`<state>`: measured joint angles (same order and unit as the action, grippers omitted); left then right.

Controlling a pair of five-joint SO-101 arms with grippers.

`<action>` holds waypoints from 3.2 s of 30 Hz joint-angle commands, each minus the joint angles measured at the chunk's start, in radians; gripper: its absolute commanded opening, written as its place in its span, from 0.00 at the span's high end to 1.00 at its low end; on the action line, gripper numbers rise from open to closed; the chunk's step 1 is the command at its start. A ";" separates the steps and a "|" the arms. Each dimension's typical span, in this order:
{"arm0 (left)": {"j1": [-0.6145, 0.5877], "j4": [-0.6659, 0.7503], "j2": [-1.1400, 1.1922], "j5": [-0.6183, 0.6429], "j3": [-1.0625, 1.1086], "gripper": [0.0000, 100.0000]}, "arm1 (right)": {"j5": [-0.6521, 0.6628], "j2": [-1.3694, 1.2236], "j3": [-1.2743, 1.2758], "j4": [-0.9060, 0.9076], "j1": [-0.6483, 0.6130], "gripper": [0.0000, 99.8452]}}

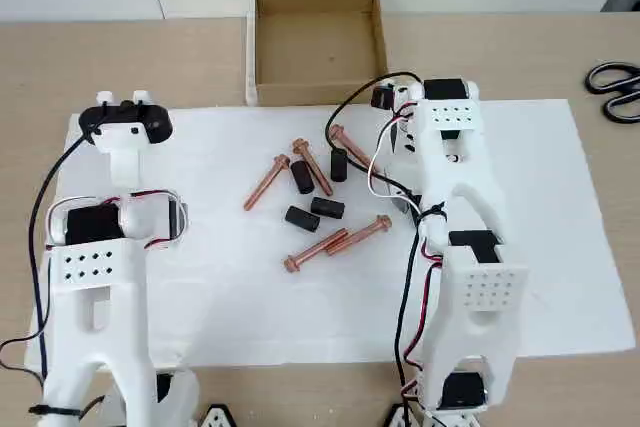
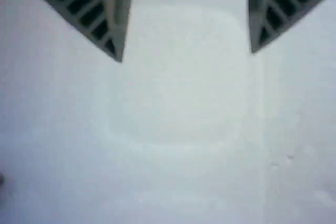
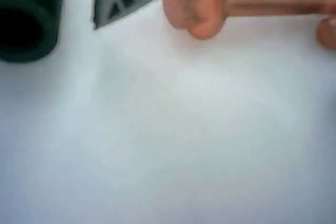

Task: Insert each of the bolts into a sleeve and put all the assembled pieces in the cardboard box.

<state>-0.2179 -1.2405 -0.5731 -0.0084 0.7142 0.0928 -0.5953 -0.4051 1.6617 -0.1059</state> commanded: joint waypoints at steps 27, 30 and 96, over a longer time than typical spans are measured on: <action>0.002 0.020 -0.003 0.000 -0.002 0.85 | -0.015 0.008 0.163 -0.165 0.007 0.85; 0.002 0.020 -0.003 0.000 -0.002 0.85 | -0.015 0.008 0.167 -0.166 0.008 0.86; 0.368 -0.440 1.517 -0.114 -1.652 0.85 | -0.008 0.335 -0.094 0.056 0.147 0.99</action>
<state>0.1458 -1.6701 0.9398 -0.1189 -0.8784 0.0882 -0.3284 -0.4803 1.7062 0.0307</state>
